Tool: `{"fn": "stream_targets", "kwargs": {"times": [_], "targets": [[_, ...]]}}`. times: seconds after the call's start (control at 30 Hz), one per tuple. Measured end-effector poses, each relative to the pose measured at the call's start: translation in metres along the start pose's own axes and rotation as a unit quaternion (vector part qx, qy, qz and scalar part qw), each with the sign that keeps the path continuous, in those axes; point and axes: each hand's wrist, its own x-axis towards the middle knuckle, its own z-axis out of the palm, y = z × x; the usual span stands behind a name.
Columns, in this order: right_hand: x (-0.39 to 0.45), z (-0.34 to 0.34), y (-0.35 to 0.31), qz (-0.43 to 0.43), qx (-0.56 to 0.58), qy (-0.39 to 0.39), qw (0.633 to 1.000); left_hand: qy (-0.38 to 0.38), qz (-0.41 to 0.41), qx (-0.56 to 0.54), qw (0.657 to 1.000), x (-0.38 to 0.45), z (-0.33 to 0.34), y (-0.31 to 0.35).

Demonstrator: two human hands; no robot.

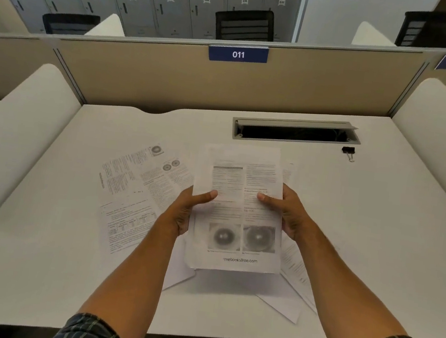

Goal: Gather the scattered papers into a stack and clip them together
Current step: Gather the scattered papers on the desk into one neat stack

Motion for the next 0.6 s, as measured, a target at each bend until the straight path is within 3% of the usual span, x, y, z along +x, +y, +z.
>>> {"fn": "stream_targets", "kwargs": {"times": [0.17, 0.43, 0.6], "targets": [[-0.001, 0.008, -0.007, -0.054, -0.058, 0.007, 0.997, -0.059, 0.030, 0.009, 0.998, -0.002, 0.004, 0.009], [-0.007, 0.012, -0.002, -0.081, -0.074, 0.043, 0.993, -0.040, 0.034, 0.072, 0.996, -0.004, 0.000, -0.001], [-0.010, 0.007, -0.009, -0.137, -0.027, -0.007, 0.990, -0.056, 0.062, 0.097, 0.992, -0.007, 0.000, 0.006]]}}
